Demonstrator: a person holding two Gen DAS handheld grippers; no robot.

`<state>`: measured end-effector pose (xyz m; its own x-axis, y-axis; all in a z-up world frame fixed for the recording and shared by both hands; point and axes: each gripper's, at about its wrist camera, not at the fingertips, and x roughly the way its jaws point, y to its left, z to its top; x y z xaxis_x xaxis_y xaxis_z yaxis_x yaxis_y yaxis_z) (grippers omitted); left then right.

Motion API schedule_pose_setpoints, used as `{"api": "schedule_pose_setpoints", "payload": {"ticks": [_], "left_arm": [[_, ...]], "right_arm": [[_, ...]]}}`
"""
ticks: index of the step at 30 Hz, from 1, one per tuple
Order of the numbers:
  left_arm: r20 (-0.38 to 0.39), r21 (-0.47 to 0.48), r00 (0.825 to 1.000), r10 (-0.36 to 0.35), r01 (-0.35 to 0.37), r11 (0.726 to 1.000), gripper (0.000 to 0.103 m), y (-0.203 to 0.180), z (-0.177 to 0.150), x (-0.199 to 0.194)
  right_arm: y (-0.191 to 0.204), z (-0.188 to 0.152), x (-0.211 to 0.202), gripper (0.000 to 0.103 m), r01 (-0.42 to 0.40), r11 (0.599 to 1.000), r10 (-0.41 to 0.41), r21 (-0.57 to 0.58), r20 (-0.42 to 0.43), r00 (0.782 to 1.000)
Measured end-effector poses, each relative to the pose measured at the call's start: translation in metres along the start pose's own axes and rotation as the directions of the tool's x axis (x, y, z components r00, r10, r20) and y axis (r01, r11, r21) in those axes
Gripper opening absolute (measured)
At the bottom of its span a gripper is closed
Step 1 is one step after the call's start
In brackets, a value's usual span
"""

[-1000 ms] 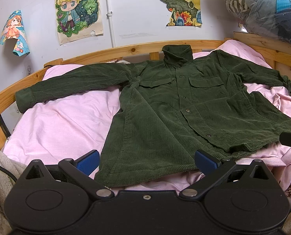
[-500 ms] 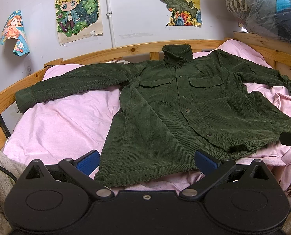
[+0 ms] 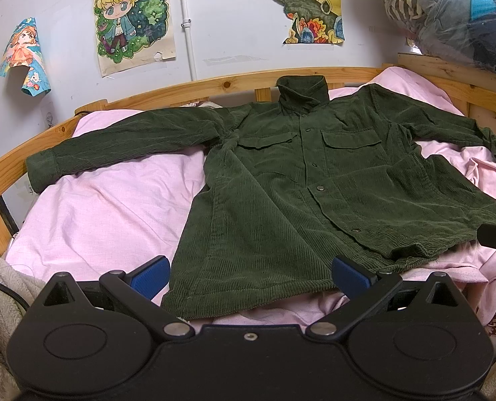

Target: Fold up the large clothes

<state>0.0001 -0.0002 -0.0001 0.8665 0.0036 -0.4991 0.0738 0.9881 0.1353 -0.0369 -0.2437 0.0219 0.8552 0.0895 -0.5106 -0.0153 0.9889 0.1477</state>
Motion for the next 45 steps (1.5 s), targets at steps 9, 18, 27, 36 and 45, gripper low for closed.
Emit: {"api": "schedule_pose_setpoints", "payload": {"ticks": [9,18,27,36,45], "left_arm": [[-0.001,0.001,1.0,0.0,0.0,1.0,0.103,0.0,0.0,0.0],[-0.001,0.001,1.0,0.0,0.0,1.0,0.103,0.0,0.0,0.0],[-0.018,-0.003,1.0,0.001,-0.001,1.0,0.103,0.001,0.001,0.001],[-0.159,0.018,0.987,0.018,-0.015,1.0,0.103,-0.003,0.038,0.013],[-0.12,0.044,0.992,-0.024,0.029,0.999,0.103,-0.024,0.08,0.018]], "right_arm": [[-0.001,0.0,0.0,0.103,0.0,1.0,0.0,0.001,0.0,1.0],[-0.001,0.0,0.0,0.103,0.0,1.0,0.0,0.002,0.0,1.0],[-0.005,0.005,-0.001,0.103,0.007,1.0,-0.007,0.006,-0.015,1.0],[-0.014,0.035,-0.004,0.103,0.028,0.999,-0.028,0.023,-0.01,1.0],[-0.029,0.067,0.01,0.103,0.062,0.998,-0.062,0.015,0.027,0.998]]}}
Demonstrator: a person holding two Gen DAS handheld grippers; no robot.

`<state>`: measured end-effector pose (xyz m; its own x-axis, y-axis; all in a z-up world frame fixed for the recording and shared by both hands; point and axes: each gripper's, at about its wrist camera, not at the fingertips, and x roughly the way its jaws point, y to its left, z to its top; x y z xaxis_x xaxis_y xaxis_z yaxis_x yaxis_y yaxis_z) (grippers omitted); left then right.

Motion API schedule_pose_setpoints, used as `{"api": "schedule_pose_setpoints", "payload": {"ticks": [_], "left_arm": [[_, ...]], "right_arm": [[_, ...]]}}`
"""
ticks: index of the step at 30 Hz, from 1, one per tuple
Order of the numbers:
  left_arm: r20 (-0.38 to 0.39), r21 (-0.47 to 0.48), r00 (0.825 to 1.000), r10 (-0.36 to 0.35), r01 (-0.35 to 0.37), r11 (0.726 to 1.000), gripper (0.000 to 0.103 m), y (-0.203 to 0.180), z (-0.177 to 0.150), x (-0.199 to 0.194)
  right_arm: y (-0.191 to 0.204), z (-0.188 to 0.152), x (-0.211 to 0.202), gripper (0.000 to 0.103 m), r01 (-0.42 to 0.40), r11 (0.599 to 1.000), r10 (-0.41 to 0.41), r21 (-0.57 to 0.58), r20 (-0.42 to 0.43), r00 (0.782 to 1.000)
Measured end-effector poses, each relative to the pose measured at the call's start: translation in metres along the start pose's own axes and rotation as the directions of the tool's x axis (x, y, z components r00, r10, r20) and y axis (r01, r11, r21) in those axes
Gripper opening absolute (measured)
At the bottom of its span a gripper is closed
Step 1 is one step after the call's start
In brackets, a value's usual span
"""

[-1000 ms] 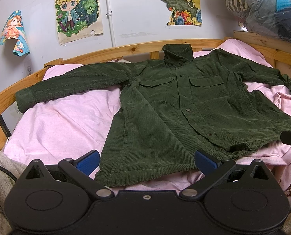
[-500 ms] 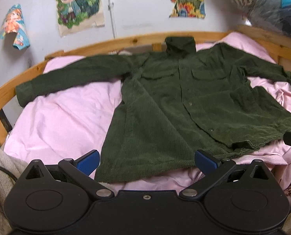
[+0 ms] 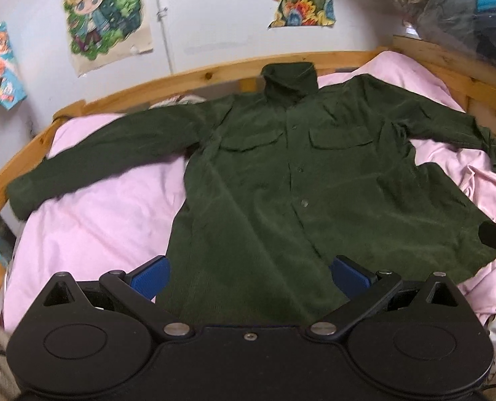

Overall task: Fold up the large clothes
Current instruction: 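Move the right tool to the jacket's sleeve cuff and grasp it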

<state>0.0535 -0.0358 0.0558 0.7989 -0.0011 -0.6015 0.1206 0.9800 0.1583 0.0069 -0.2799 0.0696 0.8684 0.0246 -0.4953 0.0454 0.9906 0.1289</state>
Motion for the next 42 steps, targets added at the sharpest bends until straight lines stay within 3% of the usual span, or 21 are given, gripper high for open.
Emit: {"api": "schedule_pose_setpoints", "payload": {"ticks": [10,17,24,28,34,37,39,42], "left_arm": [[-0.033,0.027,0.999,-0.003,0.004,1.0,0.103,-0.017,0.037,0.038],[-0.048,0.059,0.998,0.038,-0.035,0.998,0.103,-0.028,0.07,0.078],[-0.06,0.082,0.996,0.073,-0.068,0.994,0.103,-0.035,0.095,0.124],[-0.011,0.099,1.0,0.029,-0.027,0.995,0.103,-0.04,0.096,0.157],[0.084,0.084,0.996,0.005,-0.012,0.996,0.103,-0.031,0.078,0.192],[0.081,0.06,0.997,0.005,-0.01,0.998,0.103,-0.023,0.071,0.201],[0.072,0.05,0.997,0.001,-0.005,0.999,0.103,-0.02,0.066,0.207],[0.043,0.049,0.999,-0.011,0.009,0.999,0.103,-0.019,0.061,0.216]], "right_arm": [[-0.025,0.024,0.035,0.103,0.081,0.996,-0.081,-0.046,0.0,0.997],[-0.048,0.036,0.062,0.103,0.146,0.986,-0.144,-0.076,0.028,0.989],[-0.071,0.034,0.085,0.103,0.267,0.951,-0.262,-0.158,0.051,0.964],[-0.093,0.026,0.099,0.103,0.302,0.945,-0.301,-0.13,0.025,0.953],[-0.138,0.041,0.129,0.103,0.468,0.859,-0.467,-0.209,0.055,0.882],[-0.157,0.044,0.157,0.103,0.48,0.832,-0.494,-0.278,0.025,0.869],[-0.159,0.037,0.181,0.101,0.465,0.785,-0.513,-0.409,-0.007,0.858],[-0.16,0.027,0.203,0.079,0.458,0.697,-0.56,-0.552,-0.021,0.828]]}}
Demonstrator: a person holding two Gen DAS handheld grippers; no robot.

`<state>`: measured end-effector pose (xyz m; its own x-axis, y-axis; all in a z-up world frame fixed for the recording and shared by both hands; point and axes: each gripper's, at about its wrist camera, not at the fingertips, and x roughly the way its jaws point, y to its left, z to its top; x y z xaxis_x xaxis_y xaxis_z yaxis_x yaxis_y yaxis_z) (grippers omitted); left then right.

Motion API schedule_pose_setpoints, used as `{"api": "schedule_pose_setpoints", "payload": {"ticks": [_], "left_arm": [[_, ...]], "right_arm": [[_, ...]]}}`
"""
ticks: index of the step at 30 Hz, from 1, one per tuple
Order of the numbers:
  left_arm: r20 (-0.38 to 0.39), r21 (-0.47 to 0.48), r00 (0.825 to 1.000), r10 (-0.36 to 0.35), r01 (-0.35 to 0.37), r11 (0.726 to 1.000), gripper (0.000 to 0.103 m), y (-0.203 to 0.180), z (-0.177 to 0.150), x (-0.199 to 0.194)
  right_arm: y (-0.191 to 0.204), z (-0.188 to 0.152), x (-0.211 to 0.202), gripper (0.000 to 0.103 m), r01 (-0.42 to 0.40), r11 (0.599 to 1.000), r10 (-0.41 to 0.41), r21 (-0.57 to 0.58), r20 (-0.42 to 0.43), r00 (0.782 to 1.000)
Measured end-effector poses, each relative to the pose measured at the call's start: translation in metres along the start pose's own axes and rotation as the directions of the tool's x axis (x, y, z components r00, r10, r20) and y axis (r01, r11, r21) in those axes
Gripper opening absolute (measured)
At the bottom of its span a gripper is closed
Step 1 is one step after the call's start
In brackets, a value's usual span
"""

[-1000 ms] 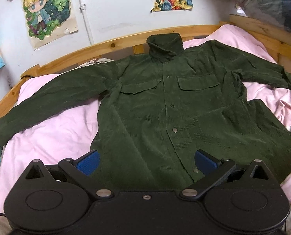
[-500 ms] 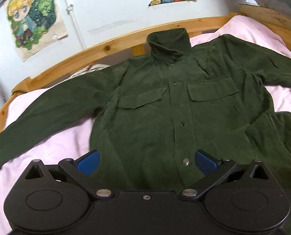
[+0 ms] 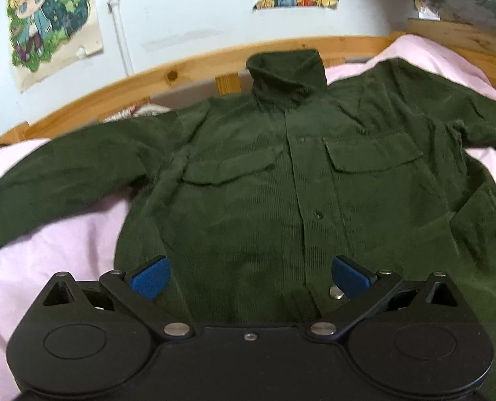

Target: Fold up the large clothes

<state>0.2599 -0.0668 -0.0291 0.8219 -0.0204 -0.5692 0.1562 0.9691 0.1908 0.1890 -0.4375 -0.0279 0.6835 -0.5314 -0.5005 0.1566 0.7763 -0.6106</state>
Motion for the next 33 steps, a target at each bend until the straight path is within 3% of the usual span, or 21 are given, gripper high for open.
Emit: {"api": "schedule_pose_setpoints", "payload": {"ticks": [2,3,6,7,8,13,16,20,22,24,26,30,31,32,33], "left_arm": [[0.001,0.002,1.0,-0.006,0.006,1.0,0.103,0.001,0.001,0.003],[0.006,0.002,1.0,-0.008,0.008,1.0,0.103,0.002,0.001,0.003],[0.031,-0.007,0.999,-0.016,0.017,1.0,0.103,0.008,0.003,0.0],[0.035,-0.011,0.999,-0.016,0.017,1.0,0.103,0.01,0.005,-0.001],[0.035,-0.013,0.999,-0.017,0.017,1.0,0.103,0.013,0.007,-0.002],[0.02,0.028,1.0,0.009,-0.01,1.0,0.103,0.031,0.026,-0.013],[0.011,0.087,1.0,-0.021,0.02,0.996,0.103,0.048,0.04,-0.025],[0.072,0.065,0.997,-0.03,0.025,0.998,0.103,0.075,0.039,-0.05],[0.075,0.006,0.995,-0.065,0.064,0.998,0.103,0.087,0.035,-0.056],[0.056,-0.063,0.989,-0.138,0.141,0.988,0.103,0.1,0.03,-0.06],[0.042,-0.127,0.976,-0.215,0.218,0.968,0.103,0.113,0.026,-0.062],[0.043,-0.219,0.956,-0.29,0.292,0.931,0.103,0.128,0.013,-0.057],[0.038,-0.223,0.953,-0.299,0.3,0.928,0.103,0.128,0.011,-0.053],[0.034,-0.222,0.949,-0.315,0.314,0.923,0.103,0.127,0.009,-0.049],[0.037,-0.217,0.944,-0.328,0.328,0.92,0.103,0.126,0.007,-0.045]], "right_arm": [[-0.003,0.001,0.0,0.072,-0.009,1.0,0.009,0.014,-0.002,1.0],[-0.007,0.002,-0.001,0.06,-0.023,0.999,0.023,0.037,-0.004,1.0],[-0.024,0.015,-0.01,0.042,-0.049,0.993,0.05,0.111,-0.014,0.999],[-0.031,0.021,-0.014,0.016,-0.056,0.989,0.059,0.136,-0.015,0.998],[-0.037,0.027,-0.019,0.01,-0.054,0.986,0.058,0.155,-0.017,0.998],[-0.079,0.075,-0.063,0.01,-0.12,0.947,0.107,0.299,0.057,0.993],[-0.101,0.114,-0.103,0.009,-0.254,0.867,0.203,0.428,0.161,0.966],[-0.09,0.177,-0.154,0.009,-0.476,0.767,0.364,0.431,0.317,0.875],[-0.063,0.209,-0.175,0.009,-0.576,0.733,0.454,0.362,0.37,0.811],[-0.023,0.236,-0.187,0.009,-0.671,0.687,0.548,0.277,0.41,0.73],[0.023,0.257,-0.192,0.009,-0.738,0.646,0.623,0.194,0.424,0.657],[0.114,0.278,-0.167,0.011,-0.823,0.562,0.747,0.084,0.377,0.548],[0.133,0.28,-0.16,0.015,-0.837,0.543,0.769,0.064,0.362,0.527],[0.152,0.279,-0.154,0.028,-0.856,0.515,0.795,0.046,0.347,0.497],[0.161,0.275,-0.148,0.047,-0.869,0.493,0.813,0.039,0.337,0.476]]}}
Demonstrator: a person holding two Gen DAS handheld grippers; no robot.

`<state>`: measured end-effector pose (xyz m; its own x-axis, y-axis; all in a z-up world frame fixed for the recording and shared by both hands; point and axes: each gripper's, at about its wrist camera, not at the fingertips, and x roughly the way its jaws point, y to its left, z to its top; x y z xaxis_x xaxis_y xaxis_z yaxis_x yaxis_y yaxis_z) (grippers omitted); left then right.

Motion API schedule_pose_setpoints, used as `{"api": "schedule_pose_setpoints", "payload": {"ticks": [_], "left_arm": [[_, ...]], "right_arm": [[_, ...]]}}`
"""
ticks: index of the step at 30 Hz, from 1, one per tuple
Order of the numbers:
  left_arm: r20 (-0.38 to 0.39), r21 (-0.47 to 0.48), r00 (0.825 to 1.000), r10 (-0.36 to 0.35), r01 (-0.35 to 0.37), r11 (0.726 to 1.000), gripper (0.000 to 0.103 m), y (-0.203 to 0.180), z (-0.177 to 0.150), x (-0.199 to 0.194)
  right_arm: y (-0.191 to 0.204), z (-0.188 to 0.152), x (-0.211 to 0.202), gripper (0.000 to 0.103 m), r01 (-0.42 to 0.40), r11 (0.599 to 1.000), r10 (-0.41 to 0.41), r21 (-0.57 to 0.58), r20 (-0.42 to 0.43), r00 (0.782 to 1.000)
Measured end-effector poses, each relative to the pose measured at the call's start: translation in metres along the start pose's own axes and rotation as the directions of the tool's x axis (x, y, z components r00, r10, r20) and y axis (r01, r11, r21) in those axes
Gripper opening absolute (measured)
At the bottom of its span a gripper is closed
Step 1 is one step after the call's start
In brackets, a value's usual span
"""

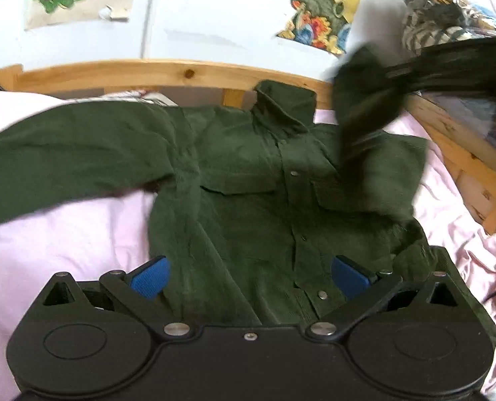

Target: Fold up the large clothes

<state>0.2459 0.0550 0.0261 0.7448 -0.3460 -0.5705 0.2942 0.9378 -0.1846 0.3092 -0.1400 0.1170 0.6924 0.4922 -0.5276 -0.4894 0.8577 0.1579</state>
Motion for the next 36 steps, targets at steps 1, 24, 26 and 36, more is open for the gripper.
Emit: {"api": "schedule_pose_setpoints", "payload": {"ticks": [1,24,26,36], "left_arm": [[0.005,0.002,1.0,-0.012,0.012,1.0,0.103,0.001,-0.002,0.004],[0.072,0.035,0.978,0.198,-0.201,0.979,0.103,0.038,0.003,0.147],[0.078,0.036,0.979,0.188,-0.191,0.981,0.103,0.039,0.001,0.147],[0.248,0.175,0.961,0.12,-0.166,0.97,0.102,0.016,-0.005,0.124]], "right_arm": [[-0.001,-0.007,0.006,0.058,-0.017,1.0,0.017,0.002,-0.004,1.0],[-0.285,-0.001,0.029,0.038,0.528,0.822,-0.53,0.212,-0.055,0.846],[-0.259,-0.001,0.02,0.038,0.563,0.821,-0.565,0.096,-0.009,0.825],[-0.257,0.007,0.066,0.002,0.629,0.776,-0.628,-0.045,-0.149,0.764]]}}
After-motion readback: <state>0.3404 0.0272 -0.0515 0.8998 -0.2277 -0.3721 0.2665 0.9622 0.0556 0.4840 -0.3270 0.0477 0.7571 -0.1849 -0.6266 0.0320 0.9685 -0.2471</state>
